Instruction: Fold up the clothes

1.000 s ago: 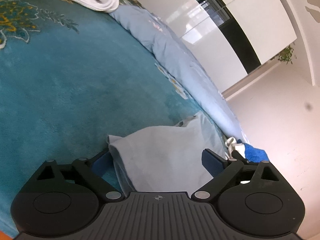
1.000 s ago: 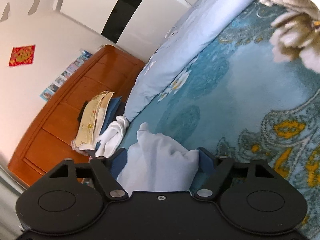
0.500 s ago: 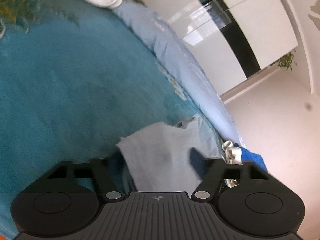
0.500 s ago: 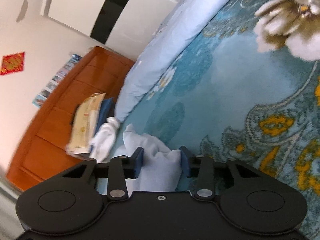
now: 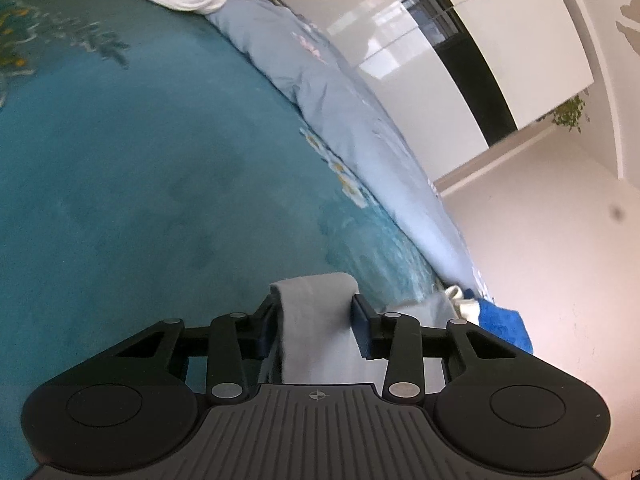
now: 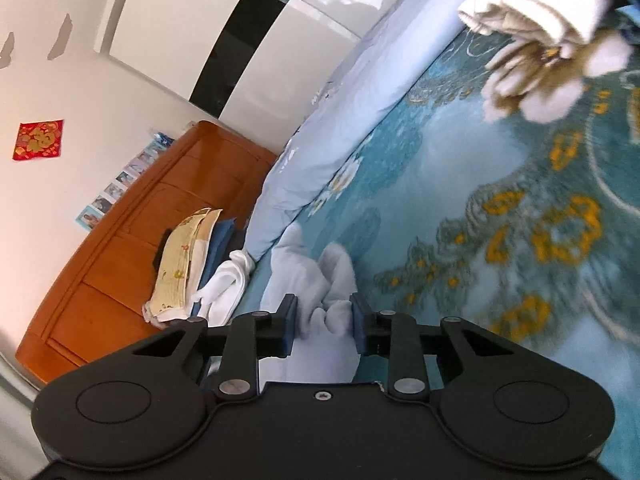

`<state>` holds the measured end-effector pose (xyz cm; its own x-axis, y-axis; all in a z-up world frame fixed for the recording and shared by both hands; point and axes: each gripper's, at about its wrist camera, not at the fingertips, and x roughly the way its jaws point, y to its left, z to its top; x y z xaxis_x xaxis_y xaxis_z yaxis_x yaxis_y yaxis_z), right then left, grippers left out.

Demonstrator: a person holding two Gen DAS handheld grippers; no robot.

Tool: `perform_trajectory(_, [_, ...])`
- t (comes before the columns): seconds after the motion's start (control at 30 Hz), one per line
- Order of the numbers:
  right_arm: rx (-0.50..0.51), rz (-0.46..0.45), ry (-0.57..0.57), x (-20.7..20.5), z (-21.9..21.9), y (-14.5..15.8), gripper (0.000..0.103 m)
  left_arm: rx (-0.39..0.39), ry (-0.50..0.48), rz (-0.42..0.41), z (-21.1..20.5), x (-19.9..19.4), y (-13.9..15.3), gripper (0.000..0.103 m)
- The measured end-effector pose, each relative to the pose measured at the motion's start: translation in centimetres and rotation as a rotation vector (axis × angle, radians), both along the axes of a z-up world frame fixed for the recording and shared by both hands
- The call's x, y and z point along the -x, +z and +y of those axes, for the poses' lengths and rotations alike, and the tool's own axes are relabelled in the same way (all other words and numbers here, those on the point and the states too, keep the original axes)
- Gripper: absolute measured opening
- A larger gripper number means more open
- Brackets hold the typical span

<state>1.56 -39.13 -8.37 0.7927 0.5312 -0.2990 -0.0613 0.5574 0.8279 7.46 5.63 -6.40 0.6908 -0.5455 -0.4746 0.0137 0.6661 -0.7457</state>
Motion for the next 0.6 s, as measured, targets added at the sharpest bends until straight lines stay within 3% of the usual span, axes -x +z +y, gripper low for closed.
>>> perform_trajectory(0.2, [0.022,0.03,0.001,1.0,-0.3,-0.5,0.03,-0.038,-0.005,0.014,-0.4,-0.6,-0.1,0.036])
perform_trajectory(0.4, [0.08,0.034,0.021,0.7,-0.2,-0.6,0.035,-0.041,0.018,0.023,0.4,0.4,-0.1,0.045])
perform_trajectory(0.5, [0.114,0.03,0.03,0.6,0.0,-0.2,0.036,-0.049,0.025,0.02,0.9,0.9,0.1,0.05])
perform_trajectory(0.6, [0.137,0.03,0.031,0.7,0.0,0.1,0.039,-0.072,0.03,0.008,0.9,1.4,0.4,0.063])
